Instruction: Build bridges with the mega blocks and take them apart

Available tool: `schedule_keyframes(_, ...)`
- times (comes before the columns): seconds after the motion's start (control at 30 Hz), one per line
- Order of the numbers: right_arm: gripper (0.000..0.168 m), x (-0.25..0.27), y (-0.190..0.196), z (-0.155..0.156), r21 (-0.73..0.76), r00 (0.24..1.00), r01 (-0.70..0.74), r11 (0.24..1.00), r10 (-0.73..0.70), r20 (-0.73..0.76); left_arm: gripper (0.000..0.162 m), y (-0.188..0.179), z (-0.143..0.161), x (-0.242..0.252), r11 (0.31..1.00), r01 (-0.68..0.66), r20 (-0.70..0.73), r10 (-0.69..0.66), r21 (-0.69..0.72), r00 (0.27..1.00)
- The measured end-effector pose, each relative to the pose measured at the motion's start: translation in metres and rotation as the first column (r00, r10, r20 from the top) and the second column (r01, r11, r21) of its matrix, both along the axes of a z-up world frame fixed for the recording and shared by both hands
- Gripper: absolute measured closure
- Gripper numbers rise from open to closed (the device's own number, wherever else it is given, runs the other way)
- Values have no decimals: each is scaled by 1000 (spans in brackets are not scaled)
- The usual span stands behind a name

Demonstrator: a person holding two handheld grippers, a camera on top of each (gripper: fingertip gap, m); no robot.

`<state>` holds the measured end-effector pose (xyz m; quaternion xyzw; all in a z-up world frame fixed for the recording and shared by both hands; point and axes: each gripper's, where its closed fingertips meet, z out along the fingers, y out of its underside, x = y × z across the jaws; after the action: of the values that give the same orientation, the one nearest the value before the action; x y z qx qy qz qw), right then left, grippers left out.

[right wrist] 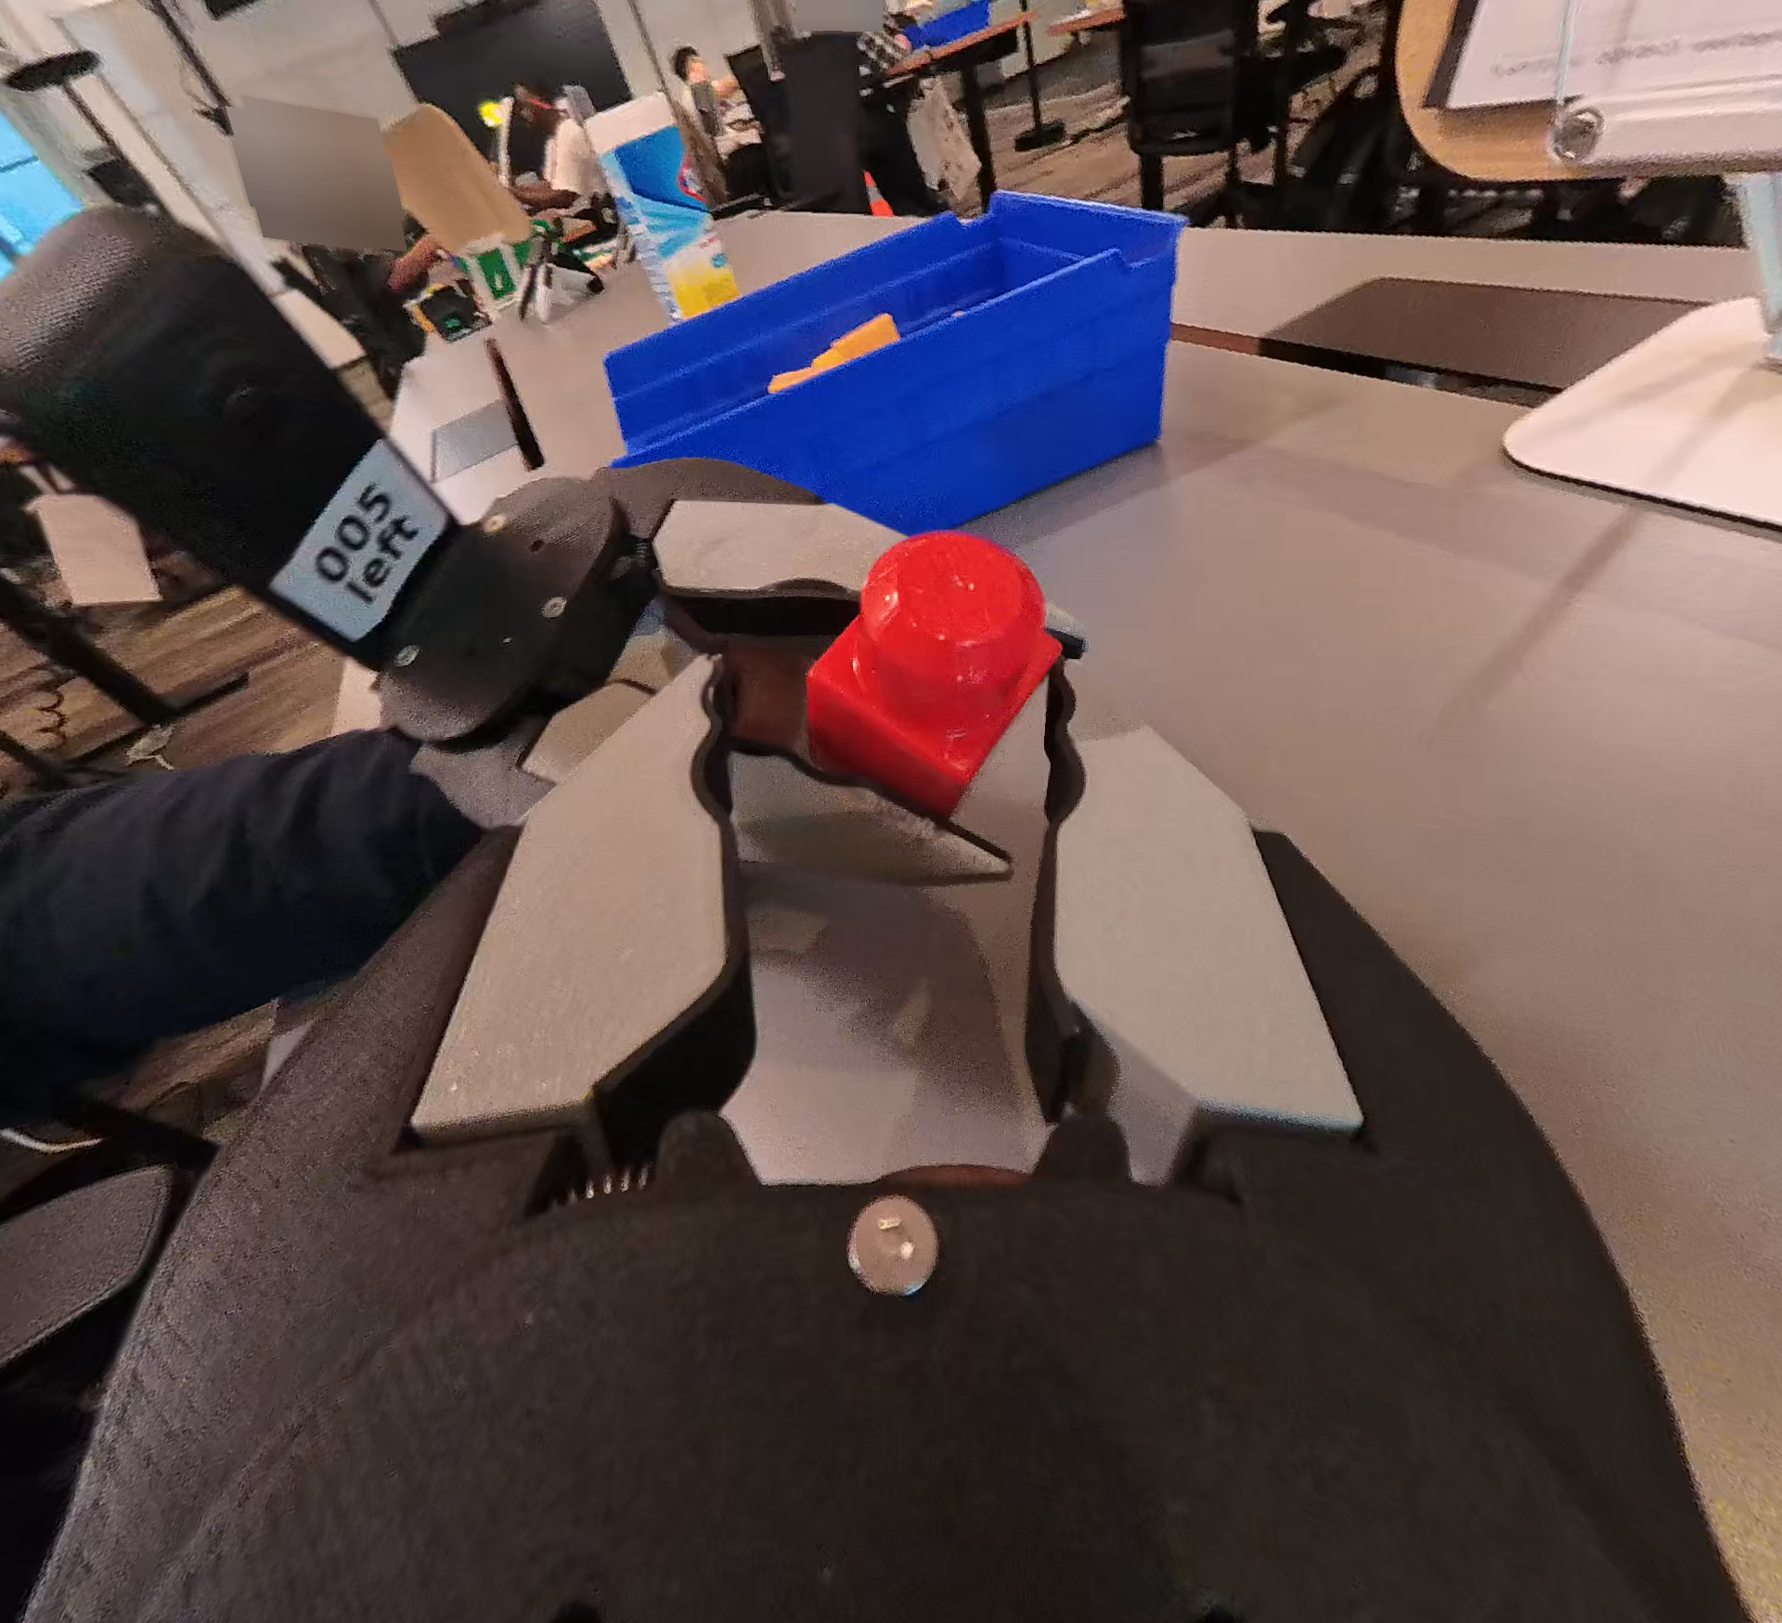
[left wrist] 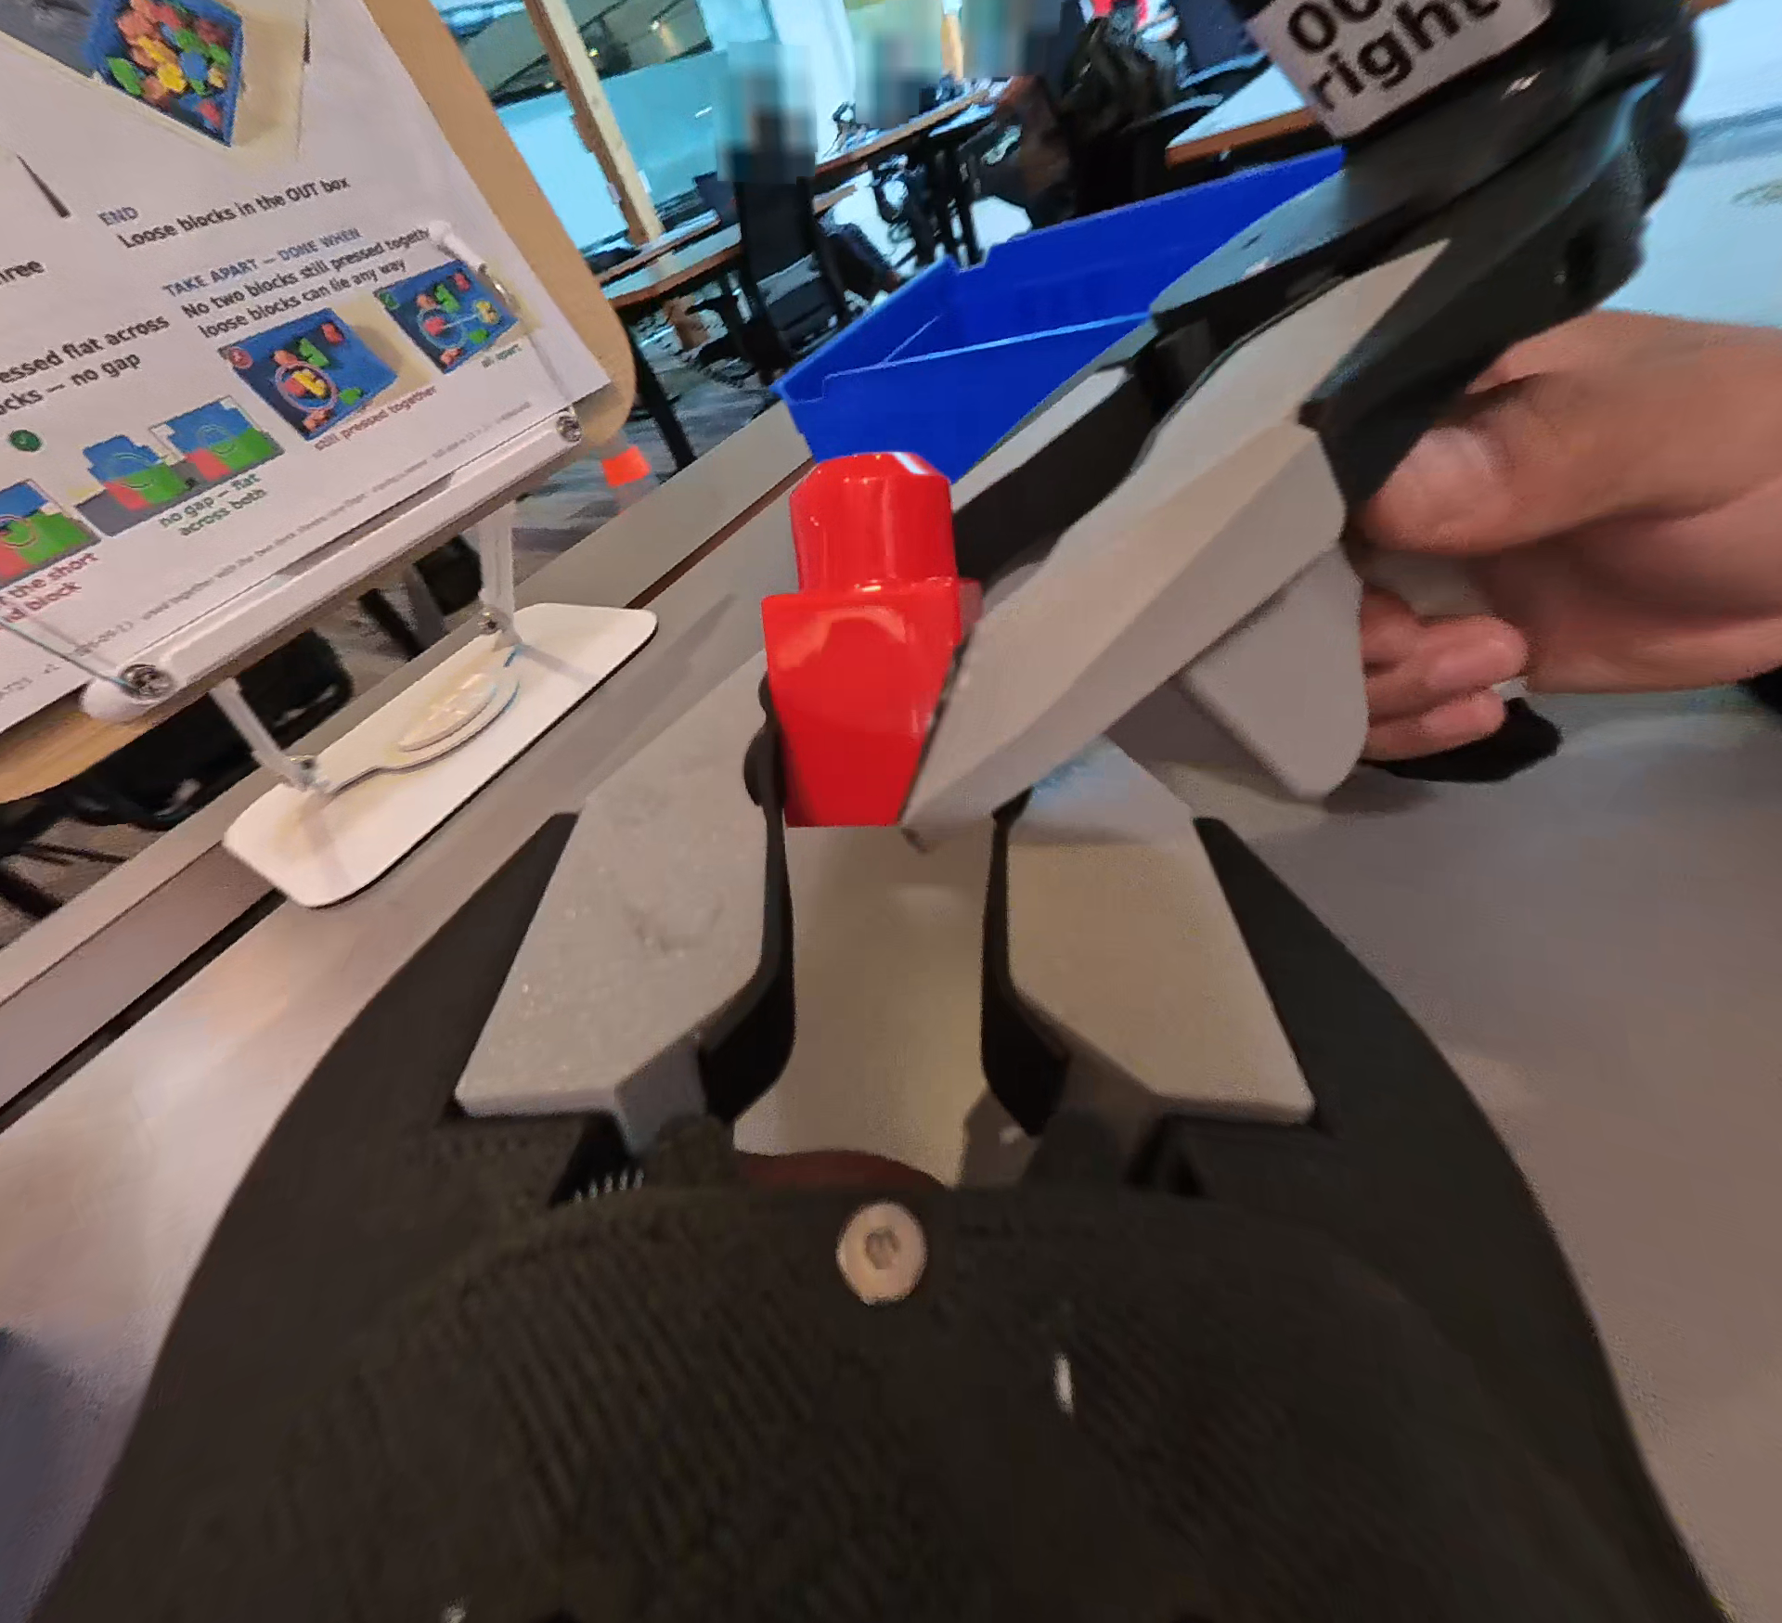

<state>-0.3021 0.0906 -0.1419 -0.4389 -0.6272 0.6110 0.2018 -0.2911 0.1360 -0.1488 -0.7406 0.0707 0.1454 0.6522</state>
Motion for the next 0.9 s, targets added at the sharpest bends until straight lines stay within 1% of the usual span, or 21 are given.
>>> schedule_keyframes(0.1,109,-3,5,-4,-35,999,26,999,-25,30,123,4,-5,-1,999,-44,-67,42,-31,997)
schedule_keyframes(0.17,115,-5,9,-7,-55,998,38,998,-35,49,123,5,-8,-1,998,-50,-79,47,-41,996)
schedule_keyframes(0.2,121,-6,11,-8,-59,998,44,997,-41,57,123,5,-9,0,998,-46,-74,43,-44,996)
schedule_keyframes(0.23,123,-6,12,-9,-66,997,43,997,-39,62,123,5,-10,0,998,-47,-71,43,-48,997)
schedule_keyframes(0.43,121,-8,12,-16,-86,995,48,995,-40,89,123,7,-15,-2,993,-94,-135,83,-78,987)
schedule_keyframes(0.9,124,-9,12,-20,-61,994,48,997,-41,104,123,7,-20,-3,991,-98,-148,83,-95,985)
